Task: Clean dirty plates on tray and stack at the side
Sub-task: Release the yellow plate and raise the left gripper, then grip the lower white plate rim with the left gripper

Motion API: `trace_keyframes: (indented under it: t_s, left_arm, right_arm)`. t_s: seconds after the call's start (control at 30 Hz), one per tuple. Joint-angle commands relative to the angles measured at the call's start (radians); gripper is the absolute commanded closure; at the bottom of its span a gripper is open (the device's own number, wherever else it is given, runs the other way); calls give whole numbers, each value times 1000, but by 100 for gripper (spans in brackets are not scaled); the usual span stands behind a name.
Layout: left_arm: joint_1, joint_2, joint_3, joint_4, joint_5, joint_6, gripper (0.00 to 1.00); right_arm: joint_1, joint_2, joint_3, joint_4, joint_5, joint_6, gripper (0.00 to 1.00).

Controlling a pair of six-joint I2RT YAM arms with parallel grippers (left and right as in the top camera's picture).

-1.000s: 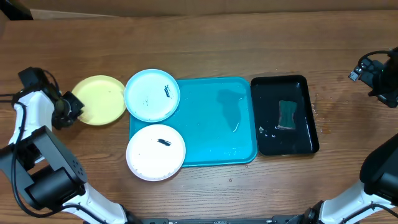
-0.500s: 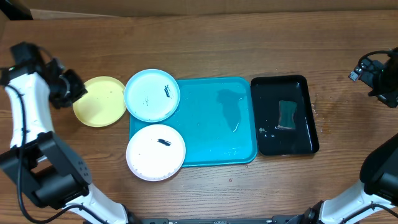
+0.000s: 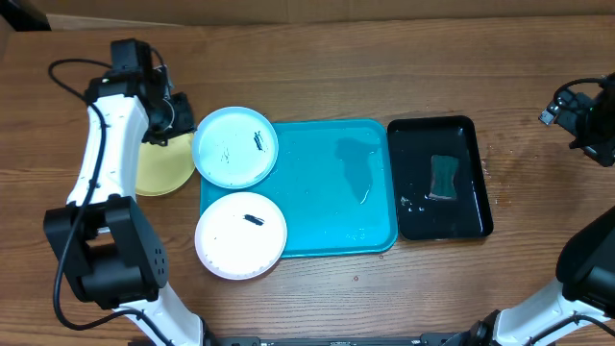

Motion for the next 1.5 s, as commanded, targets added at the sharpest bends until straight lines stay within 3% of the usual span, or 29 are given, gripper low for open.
trace_keyframes:
  t_s: [0.0, 0.17, 0.33, 0.77, 1.0, 1.2, 1.27, 1.37, 1.47]
  left_arm:
    - [-9, -11, -10, 3, -43, 9, 50]
    - [-9, -11, -11, -29, -36, -23, 55]
    - [-39, -11, -11, -136, 82, -37, 50]
    - [-313, -74, -11, -406, 48, -105, 52]
    - [-494, -304, -70, -497, -123, -313, 48]
    - [-547, -531, -282, -523, -159, -568, 73]
    - [-536, -604, -370, -524, -164, -629, 76]
    - [-497, -695, -476, -524, -177, -697, 74]
    - [-424, -753, -541, -518, -186, -734, 61]
  right_arm:
    - [-1, -21, 4, 5, -5, 7, 0]
    - [-1, -21, 4, 5, -5, 7, 0]
    - [-1, -21, 4, 5, -5, 7, 0]
    - [-1, -21, 4, 5, -5, 7, 0]
    - [-1, -21, 4, 5, -5, 7, 0]
    - [-1, -21, 4, 5, -5, 7, 0]
    - [-1, -21, 4, 5, -5, 7, 0]
    - [-1, -21, 4, 5, -5, 7, 0]
    - [-1, -21, 4, 5, -5, 7, 0]
